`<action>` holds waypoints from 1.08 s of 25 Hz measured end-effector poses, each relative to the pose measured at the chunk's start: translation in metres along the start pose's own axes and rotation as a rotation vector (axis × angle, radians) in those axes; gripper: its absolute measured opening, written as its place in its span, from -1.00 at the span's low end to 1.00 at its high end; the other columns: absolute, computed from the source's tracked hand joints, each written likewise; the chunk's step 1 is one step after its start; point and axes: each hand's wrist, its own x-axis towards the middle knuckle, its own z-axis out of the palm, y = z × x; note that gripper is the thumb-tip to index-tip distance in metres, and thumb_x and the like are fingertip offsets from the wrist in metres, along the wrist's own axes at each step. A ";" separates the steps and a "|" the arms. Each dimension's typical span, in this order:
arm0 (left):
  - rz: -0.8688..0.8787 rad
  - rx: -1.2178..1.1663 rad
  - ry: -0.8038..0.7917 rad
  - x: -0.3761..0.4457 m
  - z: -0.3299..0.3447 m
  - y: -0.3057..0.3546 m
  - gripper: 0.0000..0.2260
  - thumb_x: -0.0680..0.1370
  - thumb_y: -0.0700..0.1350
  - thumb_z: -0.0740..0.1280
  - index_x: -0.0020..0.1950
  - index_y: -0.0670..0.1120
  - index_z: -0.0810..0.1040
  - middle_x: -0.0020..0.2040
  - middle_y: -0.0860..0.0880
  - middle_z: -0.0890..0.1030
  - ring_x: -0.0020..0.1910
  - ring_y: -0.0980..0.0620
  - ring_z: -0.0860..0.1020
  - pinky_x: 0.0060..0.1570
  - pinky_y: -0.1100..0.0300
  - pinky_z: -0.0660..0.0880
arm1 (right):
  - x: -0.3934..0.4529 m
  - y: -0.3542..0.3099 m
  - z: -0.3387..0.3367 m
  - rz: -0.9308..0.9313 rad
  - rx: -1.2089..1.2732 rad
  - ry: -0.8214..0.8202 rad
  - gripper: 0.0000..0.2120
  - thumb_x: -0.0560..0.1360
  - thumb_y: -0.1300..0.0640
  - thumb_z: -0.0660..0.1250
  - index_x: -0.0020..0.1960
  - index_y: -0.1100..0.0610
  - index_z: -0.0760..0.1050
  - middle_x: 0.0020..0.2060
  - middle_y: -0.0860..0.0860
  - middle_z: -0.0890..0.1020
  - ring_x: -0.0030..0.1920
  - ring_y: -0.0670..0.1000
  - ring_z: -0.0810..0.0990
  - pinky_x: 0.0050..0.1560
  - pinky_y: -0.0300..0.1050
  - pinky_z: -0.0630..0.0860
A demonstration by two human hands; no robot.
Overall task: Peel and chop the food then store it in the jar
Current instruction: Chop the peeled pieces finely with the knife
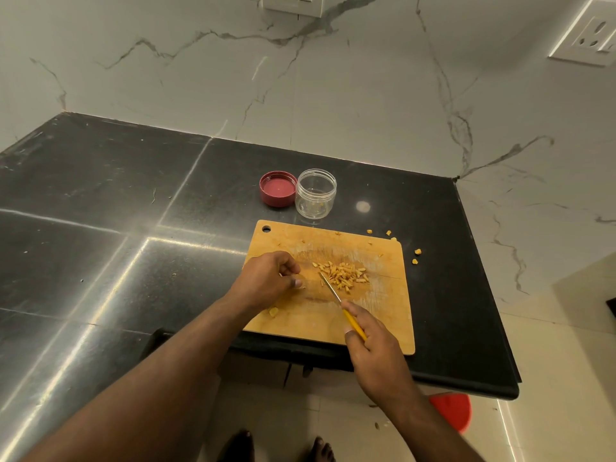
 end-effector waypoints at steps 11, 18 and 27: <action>0.052 0.222 -0.018 0.004 0.003 -0.008 -0.75 0.54 -0.10 0.45 0.22 0.00 0.65 0.13 0.04 0.63 -0.01 0.16 0.50 -0.02 0.26 0.44 | -0.001 -0.008 0.001 0.054 0.047 -0.018 -0.59 0.64 0.14 0.18 0.46 -0.10 0.35 0.15 -0.09 0.58 -0.24 -0.27 0.50 -0.23 -0.37 0.37; 0.073 0.237 0.048 0.008 0.011 -0.004 -0.78 0.57 -0.06 0.41 0.22 -0.01 0.65 0.11 0.03 0.66 0.00 0.11 0.55 -0.02 0.25 0.51 | 0.002 -0.013 0.002 0.015 0.008 -0.038 -0.57 0.64 0.18 0.15 0.48 -0.10 0.30 0.11 -0.09 0.56 -0.25 -0.18 0.51 -0.29 -0.29 0.41; 0.066 0.214 0.089 0.012 0.018 -0.006 -0.80 0.57 -0.09 0.39 0.16 -0.02 0.69 0.07 0.04 0.68 -0.08 0.14 0.55 -0.10 0.27 0.50 | 0.006 -0.028 0.012 -0.101 -0.226 -0.139 -0.52 0.67 0.14 0.07 0.58 0.00 0.15 0.48 -0.08 0.33 0.42 -0.18 0.28 0.40 -0.37 0.19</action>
